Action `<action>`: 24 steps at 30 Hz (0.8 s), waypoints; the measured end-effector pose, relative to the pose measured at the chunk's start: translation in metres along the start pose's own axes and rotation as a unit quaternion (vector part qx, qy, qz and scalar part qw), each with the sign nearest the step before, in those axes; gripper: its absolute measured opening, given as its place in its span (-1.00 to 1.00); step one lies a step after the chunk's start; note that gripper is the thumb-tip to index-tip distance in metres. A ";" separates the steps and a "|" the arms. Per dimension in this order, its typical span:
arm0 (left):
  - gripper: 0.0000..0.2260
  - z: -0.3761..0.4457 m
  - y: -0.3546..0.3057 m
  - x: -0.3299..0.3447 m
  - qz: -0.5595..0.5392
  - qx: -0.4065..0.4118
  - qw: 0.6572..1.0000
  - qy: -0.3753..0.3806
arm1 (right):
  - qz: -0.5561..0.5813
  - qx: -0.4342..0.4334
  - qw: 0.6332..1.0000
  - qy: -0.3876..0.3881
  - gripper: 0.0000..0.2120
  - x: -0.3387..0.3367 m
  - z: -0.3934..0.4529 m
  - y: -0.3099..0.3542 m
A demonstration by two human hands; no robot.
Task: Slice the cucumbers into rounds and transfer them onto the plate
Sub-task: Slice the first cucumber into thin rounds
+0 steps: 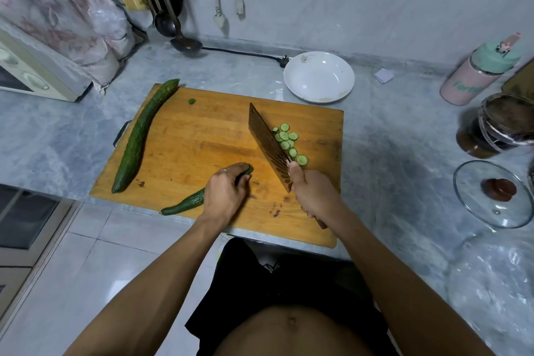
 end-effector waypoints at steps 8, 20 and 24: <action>-0.73 0.009 -0.013 -0.043 -0.129 0.093 0.971 -0.176 | -0.141 -0.103 0.985 0.011 -0.52 -0.012 -0.010 -0.004; -0.61 0.064 -0.072 -0.021 0.143 0.119 0.932 0.311 | -0.333 -0.175 0.927 -0.005 -0.47 -0.010 -0.024 -0.005; -0.52 0.070 -0.083 -0.010 0.134 0.115 0.935 0.309 | -0.324 -0.165 0.932 -0.015 -0.47 -0.012 -0.027 -0.005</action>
Point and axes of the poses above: each hand's wrist, its own z-axis towards the middle knuckle, its own x-axis out of the palm, y = z × x, the point moved 2 cm from there along z, towards the middle knuckle, and after that the axes turned 7 degrees about -x, right-handed, at the moved point
